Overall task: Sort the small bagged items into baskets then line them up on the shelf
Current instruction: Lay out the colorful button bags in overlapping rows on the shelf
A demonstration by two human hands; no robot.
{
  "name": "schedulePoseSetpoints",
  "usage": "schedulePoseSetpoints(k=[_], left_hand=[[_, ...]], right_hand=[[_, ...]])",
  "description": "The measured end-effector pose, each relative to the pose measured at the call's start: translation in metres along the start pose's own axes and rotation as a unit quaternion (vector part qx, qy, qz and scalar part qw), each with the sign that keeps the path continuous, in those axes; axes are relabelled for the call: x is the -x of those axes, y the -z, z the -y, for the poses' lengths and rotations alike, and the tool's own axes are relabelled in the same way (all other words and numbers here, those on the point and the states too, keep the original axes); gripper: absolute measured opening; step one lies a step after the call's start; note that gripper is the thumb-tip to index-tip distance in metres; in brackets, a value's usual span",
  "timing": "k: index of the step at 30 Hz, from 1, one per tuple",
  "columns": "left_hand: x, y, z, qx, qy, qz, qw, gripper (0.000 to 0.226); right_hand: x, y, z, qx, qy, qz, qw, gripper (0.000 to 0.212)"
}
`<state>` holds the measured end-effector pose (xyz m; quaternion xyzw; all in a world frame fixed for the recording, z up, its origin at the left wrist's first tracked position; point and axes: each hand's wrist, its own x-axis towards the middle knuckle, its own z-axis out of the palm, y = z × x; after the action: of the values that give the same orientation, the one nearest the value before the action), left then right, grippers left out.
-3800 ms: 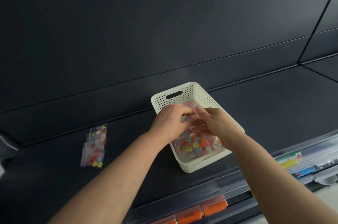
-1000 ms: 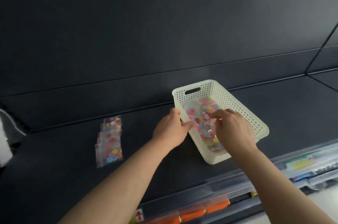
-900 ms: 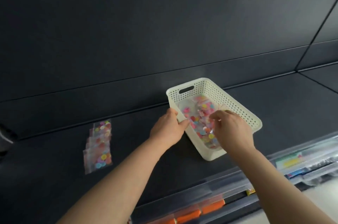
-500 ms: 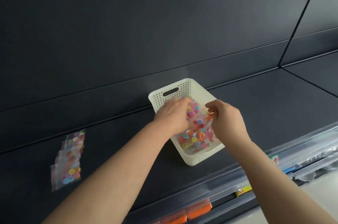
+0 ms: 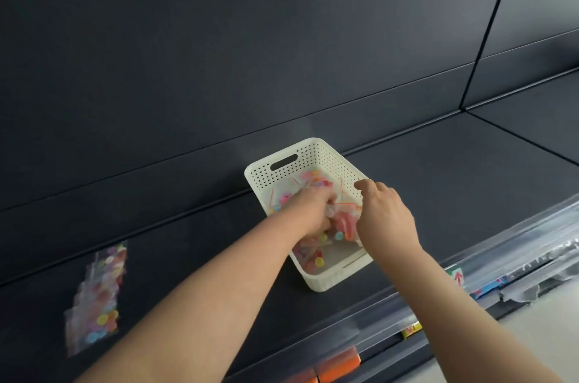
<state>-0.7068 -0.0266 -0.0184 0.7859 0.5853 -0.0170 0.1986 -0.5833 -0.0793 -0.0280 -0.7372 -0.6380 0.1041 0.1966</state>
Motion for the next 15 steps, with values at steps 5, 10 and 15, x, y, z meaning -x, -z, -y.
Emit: schedulePoseSetpoints(k=[5,10,15], left_hand=[[0.028,0.047,0.018,0.125,0.002,-0.119,0.985,0.017],[0.077,0.076,0.084,0.151,0.076,-0.201,0.965,0.017],[0.104,0.04,0.146,0.126,0.176,-0.145,0.965,0.016]], right_hand=[[-0.004,0.005,0.023,-0.018,0.027,-0.002,0.999,0.053],[0.011,-0.001,0.084,-0.075,0.121,-0.03,0.989,0.061],[0.031,-0.037,0.131,-0.086,0.185,0.023,0.979,0.071]])
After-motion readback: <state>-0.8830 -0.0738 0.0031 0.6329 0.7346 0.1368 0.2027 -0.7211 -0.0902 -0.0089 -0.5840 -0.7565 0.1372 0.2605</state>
